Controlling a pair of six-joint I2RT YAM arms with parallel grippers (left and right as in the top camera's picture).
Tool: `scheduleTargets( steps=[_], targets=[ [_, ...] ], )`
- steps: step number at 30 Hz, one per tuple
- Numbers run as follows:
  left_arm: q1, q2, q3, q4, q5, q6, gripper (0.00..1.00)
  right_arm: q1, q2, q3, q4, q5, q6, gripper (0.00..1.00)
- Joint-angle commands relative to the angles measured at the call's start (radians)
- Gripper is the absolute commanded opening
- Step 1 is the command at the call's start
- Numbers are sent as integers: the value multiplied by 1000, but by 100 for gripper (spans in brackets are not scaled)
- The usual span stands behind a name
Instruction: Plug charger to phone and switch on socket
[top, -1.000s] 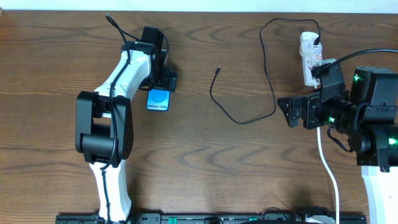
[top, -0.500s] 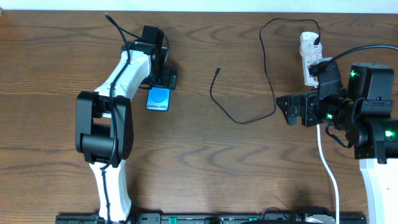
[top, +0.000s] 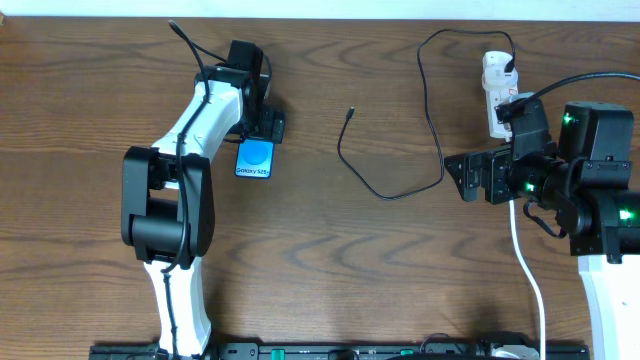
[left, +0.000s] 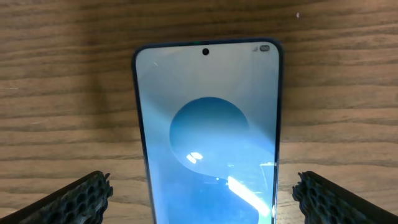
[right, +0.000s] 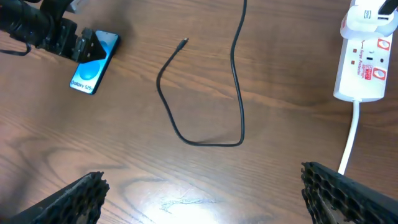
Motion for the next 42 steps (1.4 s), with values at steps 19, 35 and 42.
scheduleTargets(
  steps=[19,35,42],
  targets=[
    [5,16,-10,-2,-30,9,98,6,0,17,-4,-6,-14,99],
    [5,17,-31,2,-30,-7,98,6,0,17,-5,-6,-14,99],
    [4,17,-42,12,-30,-21,98,6,0,17,-3,-6,-14,99]
  ],
)
